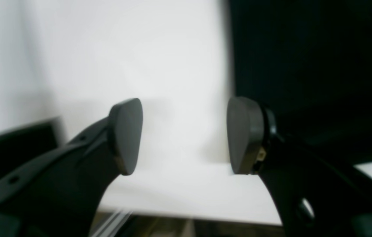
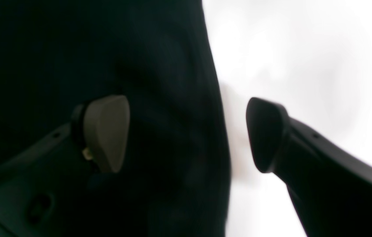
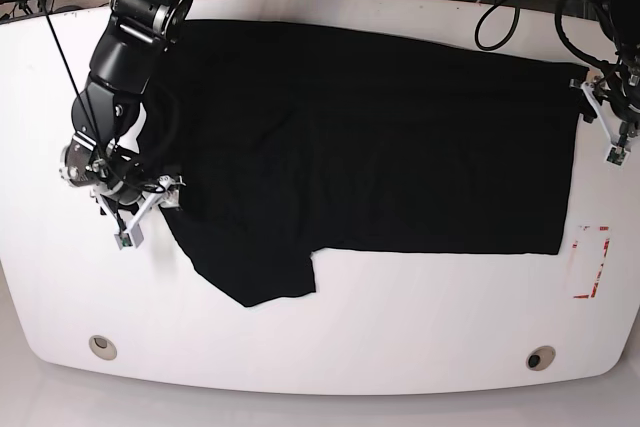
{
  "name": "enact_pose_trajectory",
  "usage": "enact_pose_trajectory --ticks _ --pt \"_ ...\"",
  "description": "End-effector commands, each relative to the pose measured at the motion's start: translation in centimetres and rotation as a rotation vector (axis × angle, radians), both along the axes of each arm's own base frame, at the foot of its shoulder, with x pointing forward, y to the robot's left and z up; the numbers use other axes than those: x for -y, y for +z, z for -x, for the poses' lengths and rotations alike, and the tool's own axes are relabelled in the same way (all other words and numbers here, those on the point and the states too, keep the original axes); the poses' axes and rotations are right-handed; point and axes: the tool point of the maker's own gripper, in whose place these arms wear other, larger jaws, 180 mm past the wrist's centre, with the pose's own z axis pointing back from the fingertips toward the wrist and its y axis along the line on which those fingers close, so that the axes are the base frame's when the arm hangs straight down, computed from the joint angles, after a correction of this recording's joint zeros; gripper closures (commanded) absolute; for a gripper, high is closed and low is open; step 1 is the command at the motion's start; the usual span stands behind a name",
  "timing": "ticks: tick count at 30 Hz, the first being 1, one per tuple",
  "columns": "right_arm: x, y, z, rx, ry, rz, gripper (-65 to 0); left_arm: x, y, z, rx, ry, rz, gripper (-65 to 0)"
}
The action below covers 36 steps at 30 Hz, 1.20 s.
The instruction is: Fold the T-shirt properly
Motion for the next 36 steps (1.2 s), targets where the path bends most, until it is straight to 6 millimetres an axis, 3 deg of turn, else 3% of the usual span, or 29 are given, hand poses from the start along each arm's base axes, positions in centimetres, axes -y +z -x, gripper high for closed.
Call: enact_pose_trajectory --ticks 1,8,12,19,22,24,27,29,32,34,36 --pt "0.7 1.5 -2.1 0.066 -0.010 -0.005 -53.1 0.0 -0.3 0.5 -0.004 0.013 0.004 -37.1" --pt "0.5 1.2 -4.3 0.074 -0.019 -0.052 -53.1 0.5 -2.6 3.3 -0.080 0.022 0.026 -37.1" --pt "-0.7 0.2 -5.1 0.095 -0.031 -0.130 -53.1 0.7 -3.8 4.2 -0.094 0.017 0.051 -37.1" --pt "-1.8 -0.7 -4.9 0.073 -0.027 -0.163 -53.1 0.5 -5.9 6.0 -0.125 0.034 0.097 -37.1" --pt "-3.4 -0.9 -5.1 0.074 -0.013 -0.187 -51.8 0.3 -6.2 6.3 -0.132 0.042 0.101 -37.1" --pt "-3.9 -0.9 -5.1 0.074 -0.009 -0.194 -46.8 0.0 -6.2 6.9 -0.139 0.052 0.097 -37.1" --pt "-4.0 -0.9 -5.2 0.076 -0.008 -0.196 -33.5 -1.0 -5.0 7.2 -0.111 0.073 0.074 -37.1" --pt "-4.1 -0.8 -5.4 0.089 -0.011 -0.202 -20.3 -1.5 -3.6 6.7 -0.067 0.084 0.052 -37.1" --pt "-4.1 -0.6 -5.5 0.101 -0.014 -0.205 -8.4 -2.4 -1.4 5.9 -0.004 0.093 0.012 -37.1" --pt "-4.1 -0.7 -5.5 0.100 -0.013 -0.205 -4.6 -3.1 0.0 5.5 0.036 0.111 -0.010 -37.1" --pt "-3.9 -0.6 -5.5 0.100 -0.015 -0.202 -4.0 -3.6 1.9 3.6 0.115 0.126 -0.022 -37.1"
